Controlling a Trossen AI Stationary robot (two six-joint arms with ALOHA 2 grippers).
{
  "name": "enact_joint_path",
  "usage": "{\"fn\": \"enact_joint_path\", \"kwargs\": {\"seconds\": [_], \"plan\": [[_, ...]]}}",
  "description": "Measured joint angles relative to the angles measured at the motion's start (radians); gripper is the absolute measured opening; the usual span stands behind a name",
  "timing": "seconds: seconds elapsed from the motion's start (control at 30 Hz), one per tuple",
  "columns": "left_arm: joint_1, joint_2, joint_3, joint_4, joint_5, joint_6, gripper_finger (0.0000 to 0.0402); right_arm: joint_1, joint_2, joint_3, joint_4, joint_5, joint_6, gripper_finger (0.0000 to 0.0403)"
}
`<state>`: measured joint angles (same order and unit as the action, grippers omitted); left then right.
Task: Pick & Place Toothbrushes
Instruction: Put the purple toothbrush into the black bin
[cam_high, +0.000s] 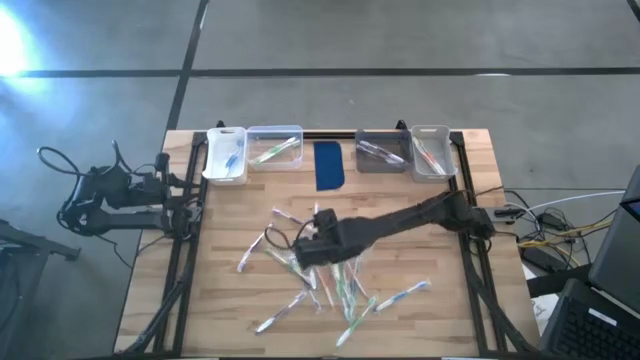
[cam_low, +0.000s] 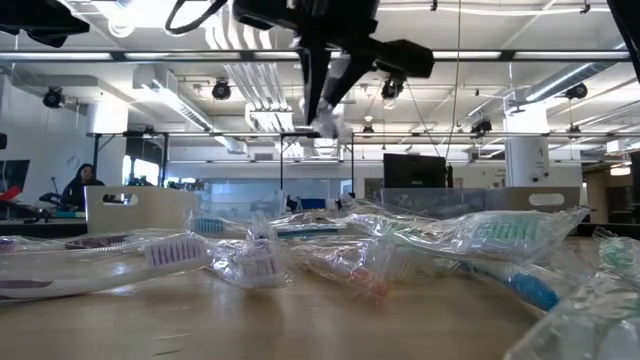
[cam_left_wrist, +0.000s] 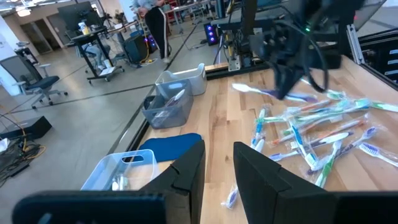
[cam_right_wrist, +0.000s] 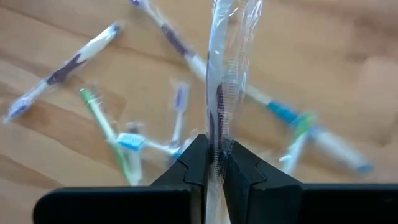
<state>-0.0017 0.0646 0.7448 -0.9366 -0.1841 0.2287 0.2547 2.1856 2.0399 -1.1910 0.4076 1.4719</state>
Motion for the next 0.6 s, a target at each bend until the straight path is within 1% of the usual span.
{"fn": "enact_joint_path", "kwargs": {"seconds": [0.33, 0.6], "plan": [[0.000, 0.000, 0.000, 0.000, 0.000, 0.000, 0.0090, -0.115, -0.139, 0.000, -0.159, 0.028, -0.350, 0.0022], [0.000, 0.000, 0.000, 0.000, 0.000, 0.000, 0.0090, -0.244, -0.258, -0.010, -0.287, 0.085, -0.595, 0.0022]]}}
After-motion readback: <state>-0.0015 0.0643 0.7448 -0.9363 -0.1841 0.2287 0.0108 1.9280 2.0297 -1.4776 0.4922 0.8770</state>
